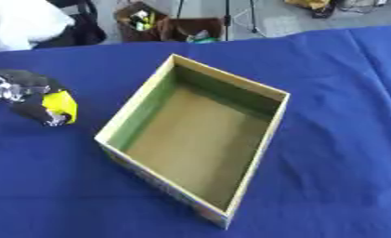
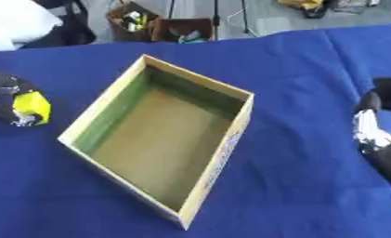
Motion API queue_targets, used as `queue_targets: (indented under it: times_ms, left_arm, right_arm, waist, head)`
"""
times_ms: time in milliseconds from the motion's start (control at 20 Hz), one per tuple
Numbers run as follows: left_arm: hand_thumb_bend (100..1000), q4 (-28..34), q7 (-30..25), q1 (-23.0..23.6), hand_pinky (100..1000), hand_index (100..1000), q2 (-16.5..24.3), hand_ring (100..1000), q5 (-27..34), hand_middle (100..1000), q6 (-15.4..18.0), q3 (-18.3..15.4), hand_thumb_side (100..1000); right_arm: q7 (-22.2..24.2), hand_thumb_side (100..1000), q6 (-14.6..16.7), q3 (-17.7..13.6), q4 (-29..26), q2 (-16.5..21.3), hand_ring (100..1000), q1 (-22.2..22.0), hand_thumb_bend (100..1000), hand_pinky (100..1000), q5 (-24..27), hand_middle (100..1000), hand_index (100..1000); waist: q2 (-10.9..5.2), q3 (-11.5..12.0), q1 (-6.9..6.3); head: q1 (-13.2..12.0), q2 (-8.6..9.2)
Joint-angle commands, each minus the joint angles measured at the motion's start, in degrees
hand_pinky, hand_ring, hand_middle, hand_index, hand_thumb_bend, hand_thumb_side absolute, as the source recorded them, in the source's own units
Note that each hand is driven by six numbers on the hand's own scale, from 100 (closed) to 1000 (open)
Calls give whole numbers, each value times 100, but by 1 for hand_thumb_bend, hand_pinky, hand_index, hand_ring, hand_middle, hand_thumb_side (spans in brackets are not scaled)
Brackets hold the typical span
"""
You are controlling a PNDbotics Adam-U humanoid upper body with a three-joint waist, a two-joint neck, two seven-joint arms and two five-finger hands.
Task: Pick up objects on the table and place them in the box.
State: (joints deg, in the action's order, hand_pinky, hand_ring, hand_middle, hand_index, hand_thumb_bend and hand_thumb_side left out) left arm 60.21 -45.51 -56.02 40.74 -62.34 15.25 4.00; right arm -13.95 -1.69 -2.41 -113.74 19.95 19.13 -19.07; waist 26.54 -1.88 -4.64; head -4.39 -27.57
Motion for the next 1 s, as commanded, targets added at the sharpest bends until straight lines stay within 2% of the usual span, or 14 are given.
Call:
queue_targets:
  times_ms: [50,250,400,550,700,1000]
  left_arm:
    - [519,7,-37,-105,641,1000,156,727,140,906,-36,-80,762]
    - [505,3,-99,-107,634,1000,172,735,254,933,-76,-80,759]
    - [565,10,-138,-111,663,1000,179,793,343,977,-95,-84,795]
    - [600,29,-151,-117,668,1000,194,808,388,996,-116,-88,804]
    - [579,35,-131,-127,672,1000,216,814,314,1000,-159,-117,788]
    - [613,46,-60,-109,712,1000,262,854,138,1000,-187,-147,781]
  right_arm:
    - [5,449,2,7,-85,113,666,32,100,707,-40,605,738]
    - [6,448,-1,11,-85,108,666,24,100,707,-43,605,738]
    - [9,448,-5,11,-85,106,665,17,100,707,-45,604,737]
    - [19,447,-6,18,-85,102,665,13,100,707,-43,603,737]
    - [27,446,-6,21,-85,101,665,9,100,707,-37,603,737]
    - [51,444,-15,23,-85,92,658,0,100,707,-40,599,735]
  waist:
    - [-106,20,14]
    - [-103,36,16]
    - [-107,45,18]
    - [-108,51,11]
    - [-111,47,0]
    - [-112,46,-21]
  head:
    - [-11,18]
    - [-13,22]
    - [-14,12]
    - [-25,18]
    - [-31,29]
    - [-11,41]
